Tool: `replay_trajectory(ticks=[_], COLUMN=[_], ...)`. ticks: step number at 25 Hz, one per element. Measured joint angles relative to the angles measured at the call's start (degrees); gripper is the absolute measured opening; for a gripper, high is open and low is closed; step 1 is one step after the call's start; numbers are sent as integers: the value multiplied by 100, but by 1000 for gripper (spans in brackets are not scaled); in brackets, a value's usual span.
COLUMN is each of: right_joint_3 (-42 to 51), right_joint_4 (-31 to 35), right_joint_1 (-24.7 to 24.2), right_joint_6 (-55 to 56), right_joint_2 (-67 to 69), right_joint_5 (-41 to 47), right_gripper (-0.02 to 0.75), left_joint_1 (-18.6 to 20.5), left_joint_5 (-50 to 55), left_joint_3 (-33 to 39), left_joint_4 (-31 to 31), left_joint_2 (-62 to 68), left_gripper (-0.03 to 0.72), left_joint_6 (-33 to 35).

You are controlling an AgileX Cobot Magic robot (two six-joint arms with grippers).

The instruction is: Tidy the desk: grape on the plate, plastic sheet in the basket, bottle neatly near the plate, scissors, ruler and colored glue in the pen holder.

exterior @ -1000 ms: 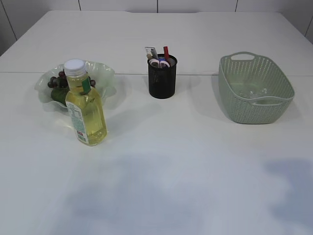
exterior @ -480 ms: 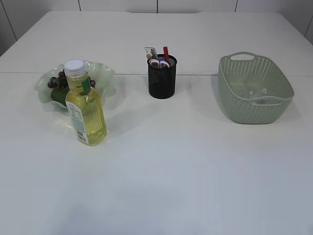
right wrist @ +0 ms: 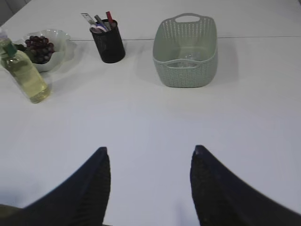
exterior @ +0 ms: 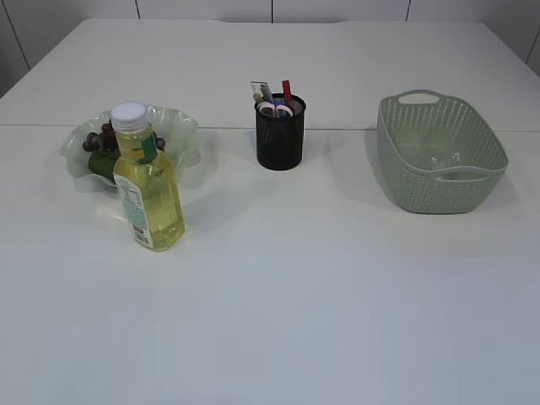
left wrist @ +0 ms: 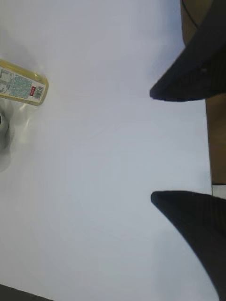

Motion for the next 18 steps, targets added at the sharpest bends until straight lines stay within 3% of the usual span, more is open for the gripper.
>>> replay_trajectory(ticks=[7, 18], right_joint_3=[244, 1627], right_joint_4=[311, 235], right_joint_1=[0, 0], right_joint_6=[-158, -766], right_joint_2=[0, 0], right_joint_5=[2, 2], right_gripper=[438, 438], left_joint_1=[0, 0], left_joint_5=[227, 40], left_joint_3=[98, 109], left_joint_4=[73, 126], left_joint_2=[-1114, -1175], left_gripper=[463, 435], left_joint_6=[0, -6])
